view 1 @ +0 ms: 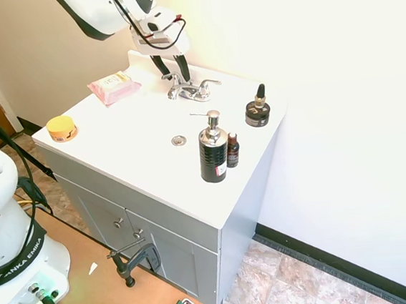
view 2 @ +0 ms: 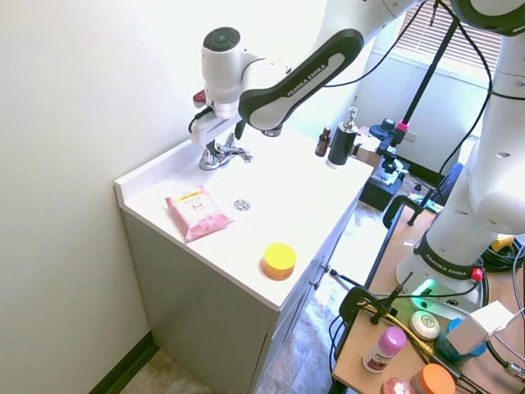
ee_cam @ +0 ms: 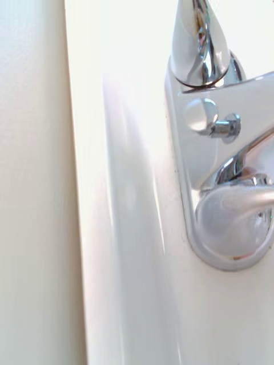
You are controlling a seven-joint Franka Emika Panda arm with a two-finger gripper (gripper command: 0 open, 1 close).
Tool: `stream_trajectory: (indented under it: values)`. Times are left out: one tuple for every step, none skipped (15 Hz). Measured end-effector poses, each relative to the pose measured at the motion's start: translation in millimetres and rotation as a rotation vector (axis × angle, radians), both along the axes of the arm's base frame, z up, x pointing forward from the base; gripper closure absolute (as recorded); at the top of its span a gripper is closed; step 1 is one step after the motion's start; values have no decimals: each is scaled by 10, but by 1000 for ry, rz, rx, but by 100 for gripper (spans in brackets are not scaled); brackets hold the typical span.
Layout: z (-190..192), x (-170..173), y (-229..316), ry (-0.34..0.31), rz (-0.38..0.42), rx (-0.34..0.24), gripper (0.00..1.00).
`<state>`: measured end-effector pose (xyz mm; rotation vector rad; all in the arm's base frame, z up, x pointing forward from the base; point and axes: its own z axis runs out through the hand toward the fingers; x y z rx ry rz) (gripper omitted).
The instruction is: Turn on the hot water
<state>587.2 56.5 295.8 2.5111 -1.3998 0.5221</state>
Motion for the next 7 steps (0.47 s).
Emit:
stream_trajectory:
  values:
    - [0, -15, 6, 1, -6, 6, 0]
    - [-1, -63, 20, 13, -12, 28, 0]
    - [12, -135, 53, 33, -6, 67, 0]
    - [60, -216, 74, 48, 7, 103, 0]
    - [127, -310, 67, 60, 7, 125, 0]
    - [202, -430, 34, 69, -3, 132, 0]
    - [273, -553, -21, 76, -17, 134, 0]
